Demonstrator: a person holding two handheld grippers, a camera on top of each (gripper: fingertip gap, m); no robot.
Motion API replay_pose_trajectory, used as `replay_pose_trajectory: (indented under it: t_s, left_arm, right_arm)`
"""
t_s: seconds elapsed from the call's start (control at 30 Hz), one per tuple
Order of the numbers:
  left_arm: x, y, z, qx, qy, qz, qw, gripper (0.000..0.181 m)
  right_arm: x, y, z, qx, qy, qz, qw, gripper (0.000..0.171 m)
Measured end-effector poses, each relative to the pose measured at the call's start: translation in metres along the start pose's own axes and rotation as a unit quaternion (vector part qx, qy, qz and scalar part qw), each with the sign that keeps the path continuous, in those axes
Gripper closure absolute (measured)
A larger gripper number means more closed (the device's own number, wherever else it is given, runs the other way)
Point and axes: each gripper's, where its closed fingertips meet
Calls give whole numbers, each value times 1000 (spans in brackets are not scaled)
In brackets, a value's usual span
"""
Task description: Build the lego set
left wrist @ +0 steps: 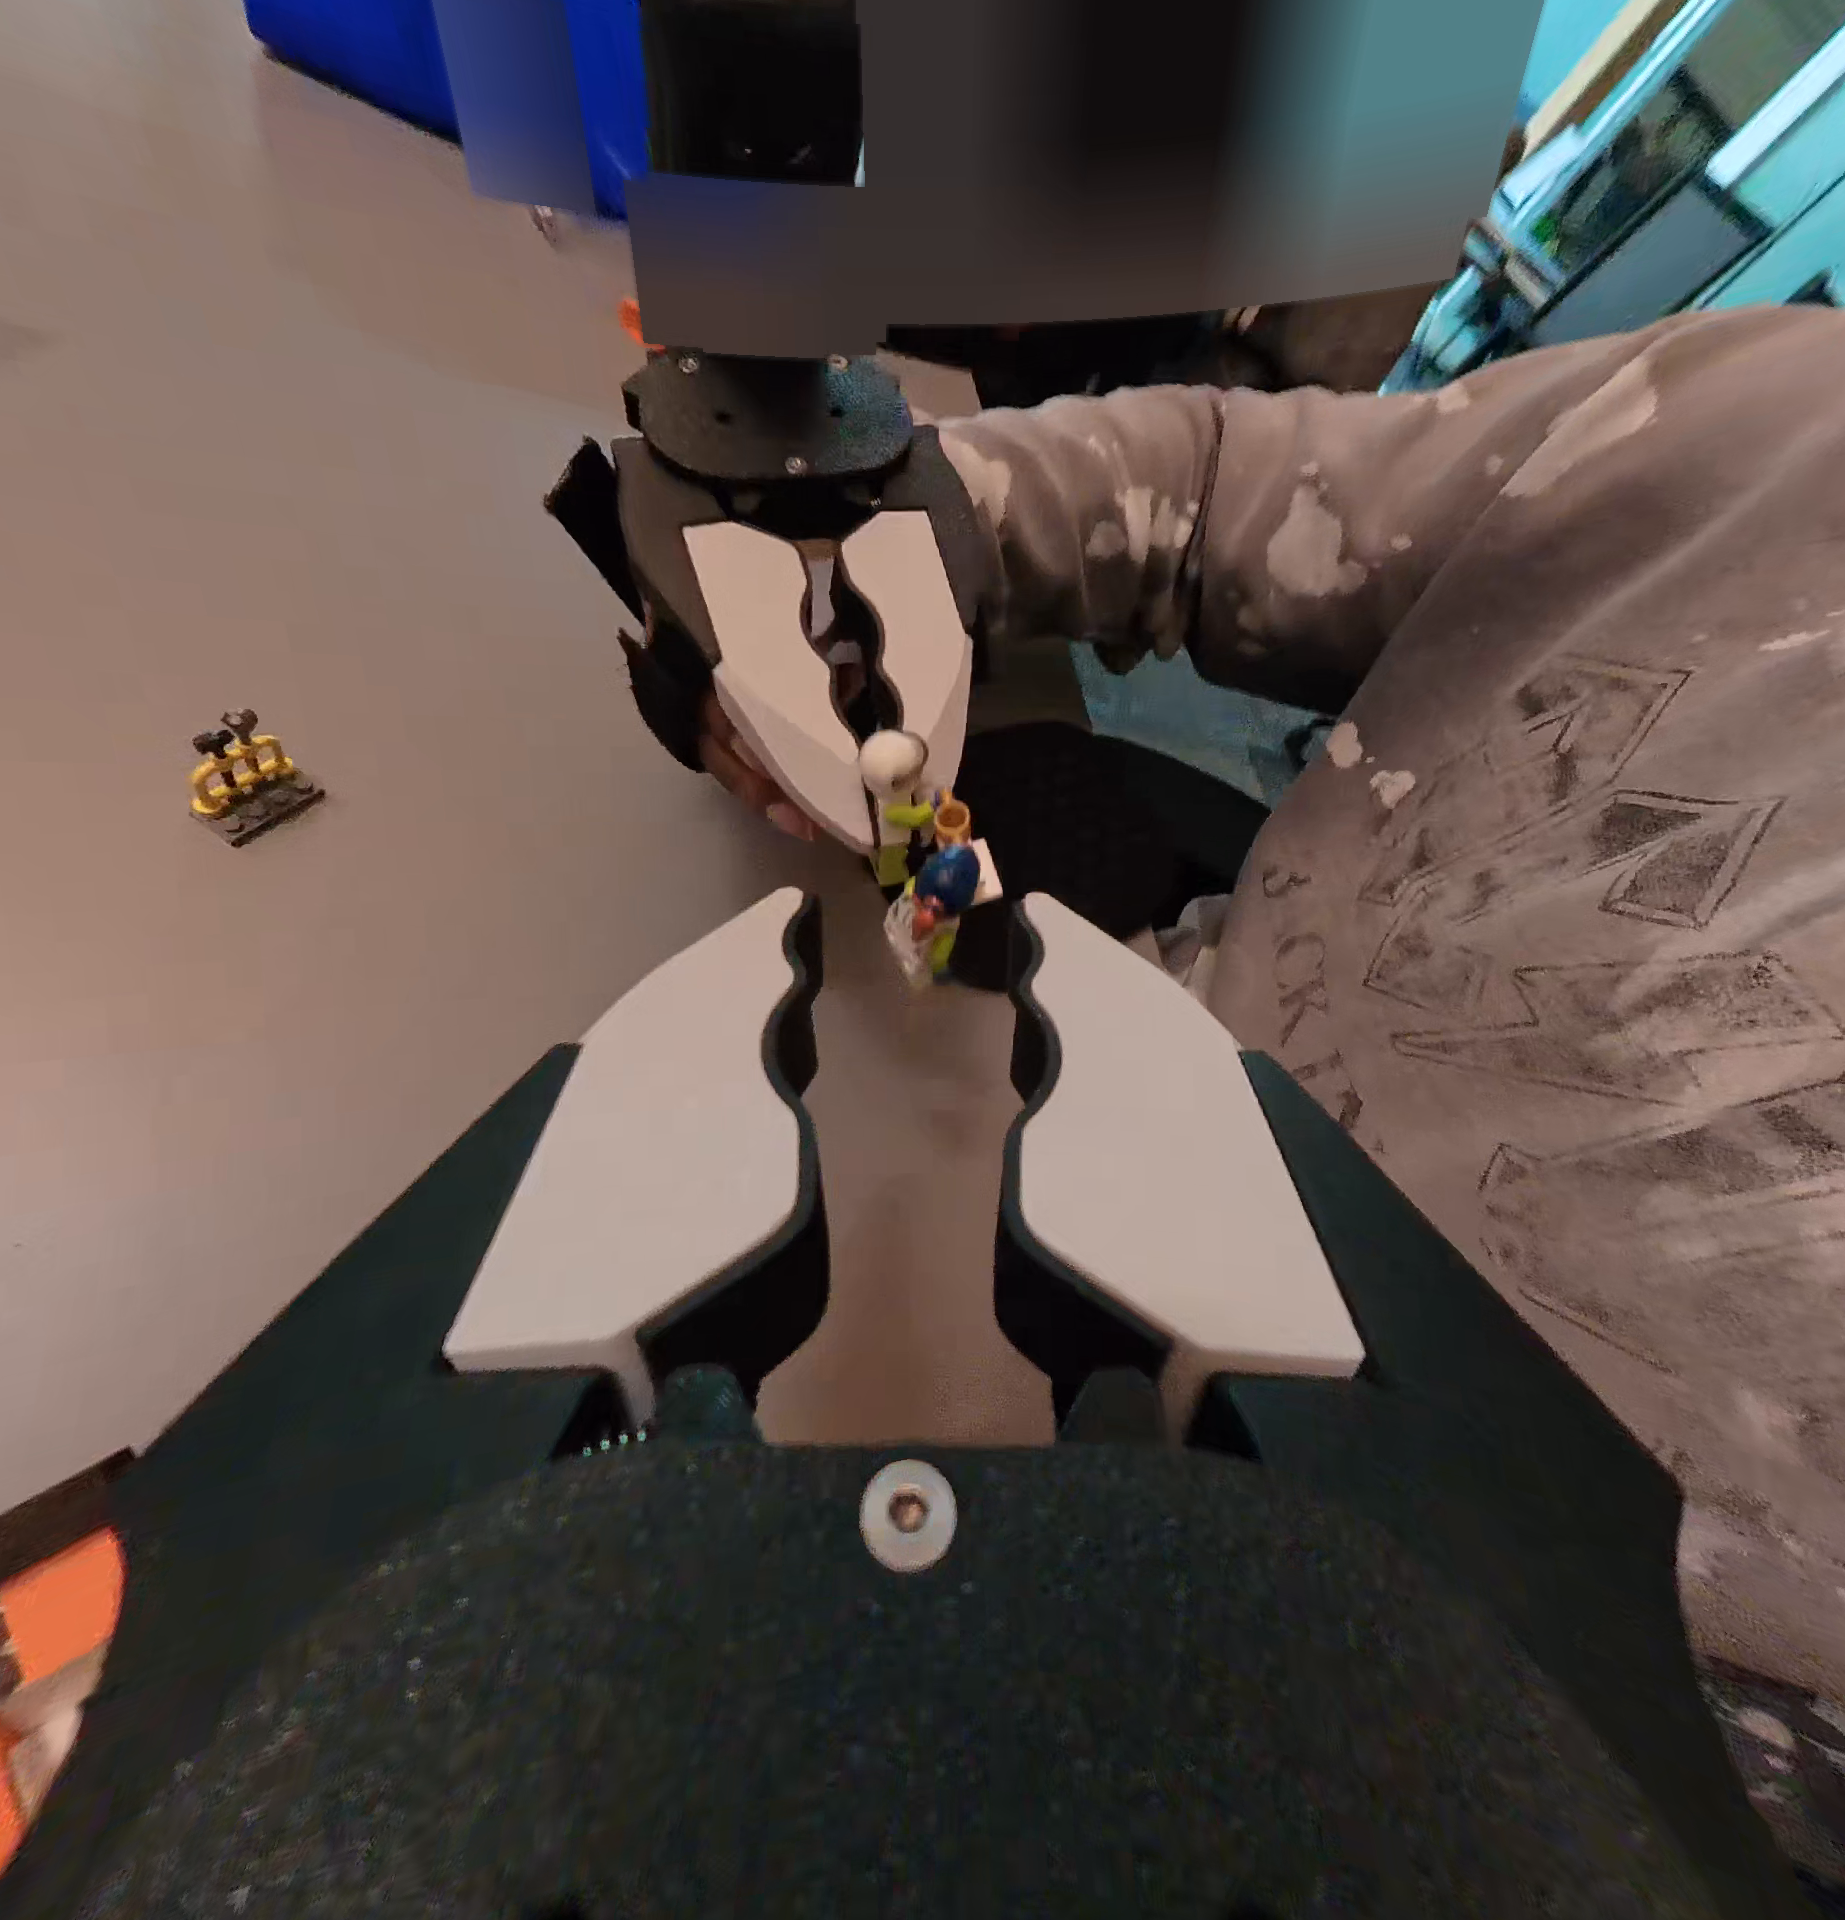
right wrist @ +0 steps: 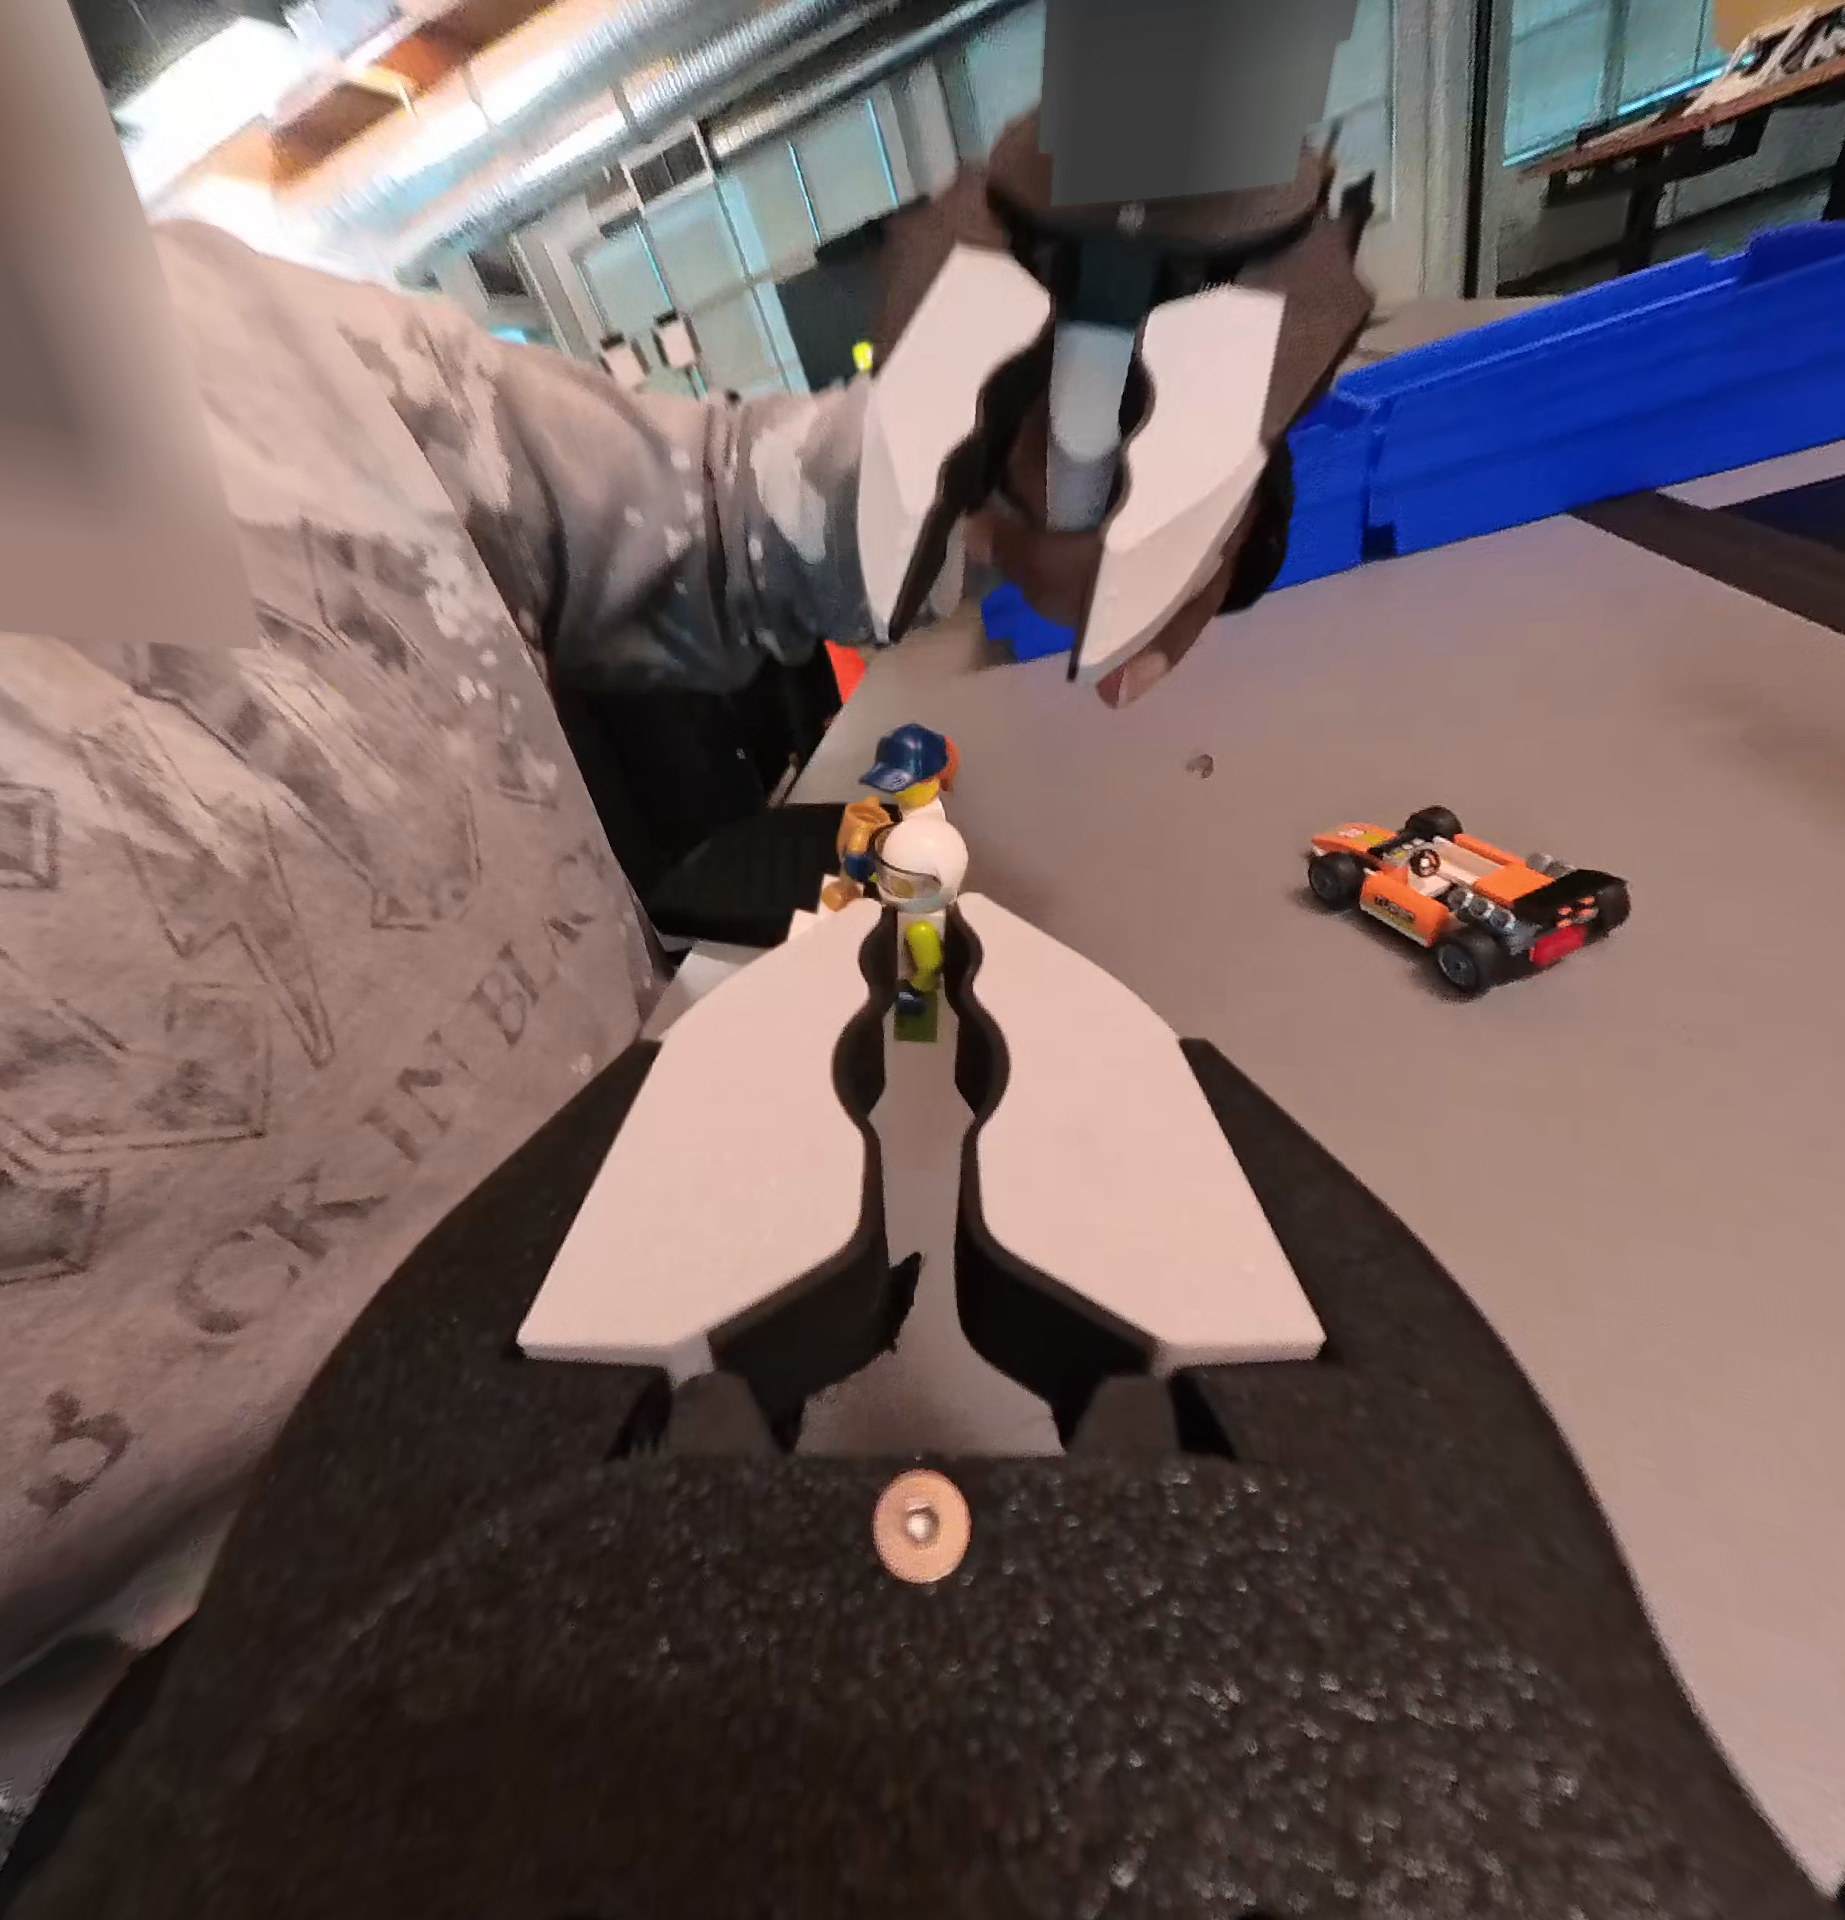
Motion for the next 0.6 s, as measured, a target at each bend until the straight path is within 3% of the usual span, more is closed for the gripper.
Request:
replay_pose_trajectory:
  t_s: [0.13,0.37,0.6]
  left_arm:
    - [-3,7,2,8,7,48,999,150]
    - [-5,-1,-4,-40,-90,55,994,153]
    - [-4,0,18,-89,-19,48,995,169]
  right_arm:
    - [1,-7,4,-13,-2,15,1000,163]
    - [-6,-9,12,-20,35,-14,999,163]
    - [-10,-19,-4,-15,1,-15,1000,163]
Point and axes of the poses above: each gripper's, where its closed fingertips meet, x back along the fingers, y out of its underside, z = x × y across the jaws, and after that the axes turned 4 degrees about -z, right-handed
